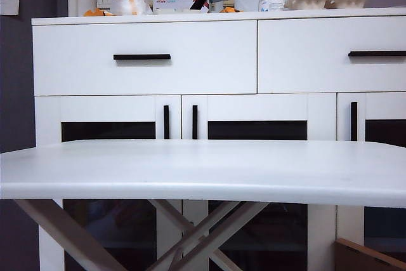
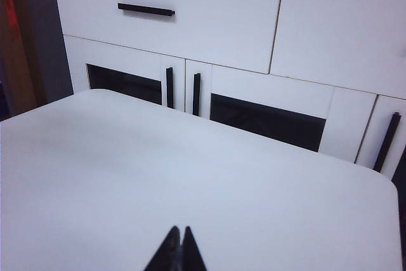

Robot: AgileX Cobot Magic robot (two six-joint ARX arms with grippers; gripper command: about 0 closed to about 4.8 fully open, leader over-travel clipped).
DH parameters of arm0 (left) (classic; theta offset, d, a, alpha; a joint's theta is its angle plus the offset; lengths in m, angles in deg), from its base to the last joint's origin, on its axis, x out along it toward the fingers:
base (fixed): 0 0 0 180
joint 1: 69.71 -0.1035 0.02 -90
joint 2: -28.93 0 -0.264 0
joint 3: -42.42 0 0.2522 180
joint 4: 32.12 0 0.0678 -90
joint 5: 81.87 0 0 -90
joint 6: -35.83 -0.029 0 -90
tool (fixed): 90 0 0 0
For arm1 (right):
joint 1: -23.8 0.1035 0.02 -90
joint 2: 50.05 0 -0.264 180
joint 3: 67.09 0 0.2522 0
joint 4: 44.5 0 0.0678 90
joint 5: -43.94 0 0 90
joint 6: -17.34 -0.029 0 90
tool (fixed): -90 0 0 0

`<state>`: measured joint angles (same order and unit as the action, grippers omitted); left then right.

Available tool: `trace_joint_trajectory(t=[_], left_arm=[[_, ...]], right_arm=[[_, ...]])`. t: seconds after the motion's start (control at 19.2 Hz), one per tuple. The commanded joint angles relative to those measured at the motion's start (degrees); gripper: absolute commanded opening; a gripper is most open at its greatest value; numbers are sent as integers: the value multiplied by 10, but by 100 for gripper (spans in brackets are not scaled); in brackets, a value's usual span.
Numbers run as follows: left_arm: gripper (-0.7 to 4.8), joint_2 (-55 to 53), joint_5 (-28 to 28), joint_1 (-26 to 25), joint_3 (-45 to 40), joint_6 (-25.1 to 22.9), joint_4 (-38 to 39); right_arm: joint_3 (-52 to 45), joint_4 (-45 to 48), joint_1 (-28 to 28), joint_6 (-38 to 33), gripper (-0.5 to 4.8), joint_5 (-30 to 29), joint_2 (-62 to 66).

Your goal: Pick up a can of beer from the white table, open the left drawer, place the beer inside the drawer, and finally close the drawer.

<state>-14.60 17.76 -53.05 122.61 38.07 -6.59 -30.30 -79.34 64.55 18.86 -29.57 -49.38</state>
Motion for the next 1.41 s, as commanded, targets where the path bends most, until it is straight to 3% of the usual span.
trace_joint_trajectory(t=[0.05, 0.31, 0.68, 0.89, 0.99, 1.41], left_arm=[[-6, 89, 3, 0, -86, 2, 6], [-6, 180, -5, 0, -191, -6, 40], [-6, 341, -73, 0, -423, -16, 10], [-6, 433, -95, -5, -506, -14, 8], [-6, 433, -94, -17, -527, -14, 13], [-6, 433, -68, -146, -610, -16, -99]], right_arm=[[2, 0, 0, -1, -5, 1, -4], [2, -1, 0, -1, -5, 1, -5], [2, -1, 0, -1, -5, 1, -5], [2, -1, 0, -1, -5, 1, -5], [2, -1, 0, -1, -5, -1, -5], [2, -2, 2, -1, -5, 3, -5]])
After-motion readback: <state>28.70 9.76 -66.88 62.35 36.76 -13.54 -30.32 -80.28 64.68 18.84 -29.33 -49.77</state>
